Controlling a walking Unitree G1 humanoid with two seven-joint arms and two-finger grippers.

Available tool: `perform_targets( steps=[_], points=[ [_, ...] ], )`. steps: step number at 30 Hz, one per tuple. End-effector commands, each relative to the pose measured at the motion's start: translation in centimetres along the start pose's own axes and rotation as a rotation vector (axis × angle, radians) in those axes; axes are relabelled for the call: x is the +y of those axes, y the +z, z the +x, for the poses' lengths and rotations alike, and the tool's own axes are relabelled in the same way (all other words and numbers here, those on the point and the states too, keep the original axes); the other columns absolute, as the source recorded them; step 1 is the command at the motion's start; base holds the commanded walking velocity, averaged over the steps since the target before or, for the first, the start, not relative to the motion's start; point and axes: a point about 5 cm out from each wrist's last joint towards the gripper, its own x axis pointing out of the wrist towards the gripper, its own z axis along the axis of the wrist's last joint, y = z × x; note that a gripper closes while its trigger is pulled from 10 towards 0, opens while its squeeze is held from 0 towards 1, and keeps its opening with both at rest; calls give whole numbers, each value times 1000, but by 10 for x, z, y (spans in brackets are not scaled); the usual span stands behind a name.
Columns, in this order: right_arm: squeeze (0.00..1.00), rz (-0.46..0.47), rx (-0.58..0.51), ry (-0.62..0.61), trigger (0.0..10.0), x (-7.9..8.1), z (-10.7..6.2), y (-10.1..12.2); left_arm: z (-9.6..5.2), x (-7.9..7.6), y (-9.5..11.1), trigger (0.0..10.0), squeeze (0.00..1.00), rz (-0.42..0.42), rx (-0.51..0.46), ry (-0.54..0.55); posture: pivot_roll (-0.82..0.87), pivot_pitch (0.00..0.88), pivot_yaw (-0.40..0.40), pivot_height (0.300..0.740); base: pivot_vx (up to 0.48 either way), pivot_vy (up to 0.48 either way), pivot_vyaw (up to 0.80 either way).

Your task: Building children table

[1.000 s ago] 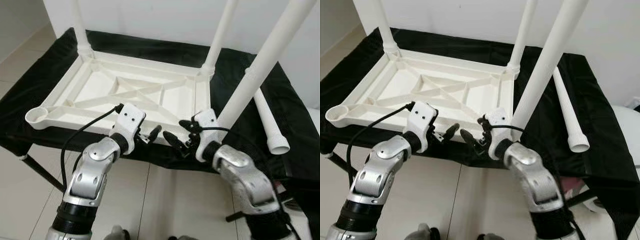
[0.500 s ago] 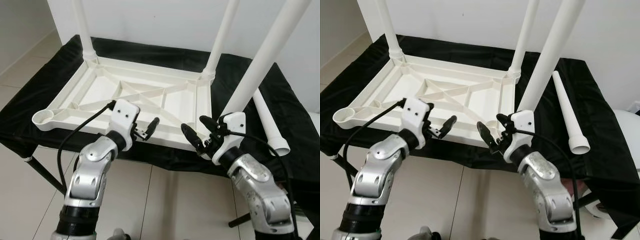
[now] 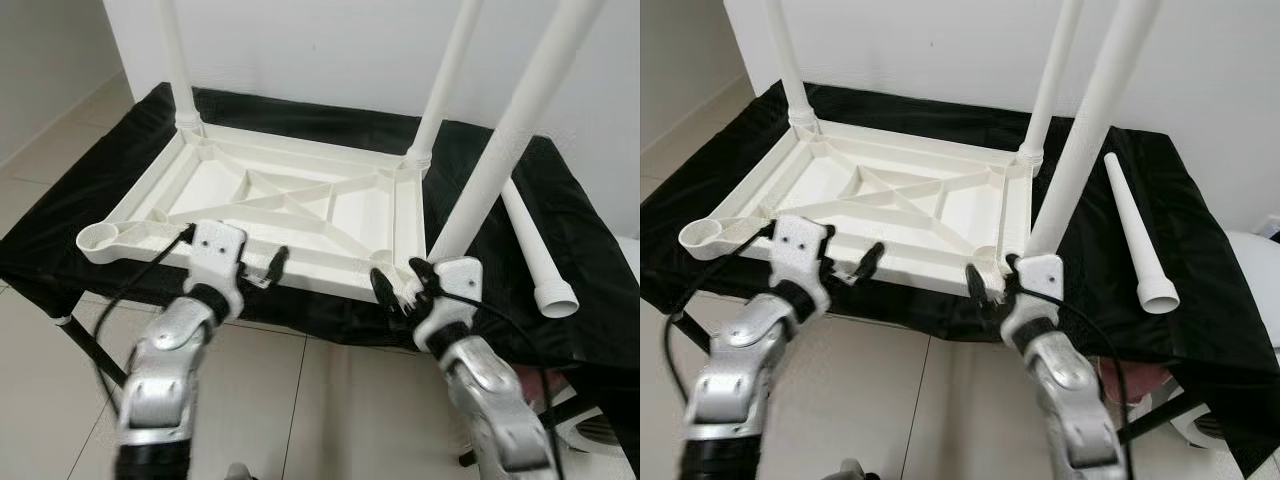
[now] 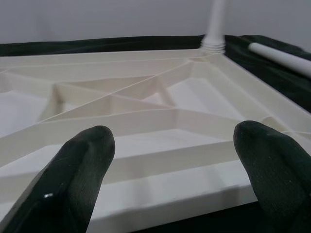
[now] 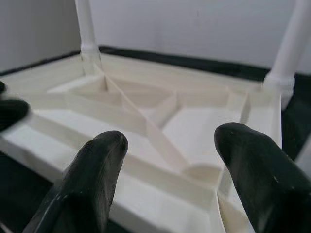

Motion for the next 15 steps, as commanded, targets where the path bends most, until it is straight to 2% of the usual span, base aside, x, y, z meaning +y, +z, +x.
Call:
perform_targets(
  steps=[1,8,9,15],
  points=[
    [0,-18,1,-16,10000,0,0,-2,-2,18,-2,10000,0,12,2,324,26,0,-35,740,0,0,0],
    [0,-34,-26,14,10000,6,9,-2,-7,25,-7,10000,0,28,9,332,36,0,-44,740,0,0,0],
    [0,-42,-37,11,10000,5,13,-1,-8,33,-5,10000,0,45,10,353,38,7,-54,740,0,0,0],
    [0,-47,-57,14,10000,8,18,1,-9,36,-6,10000,0,78,13,377,35,21,-61,740,0,0,0]
  ],
)
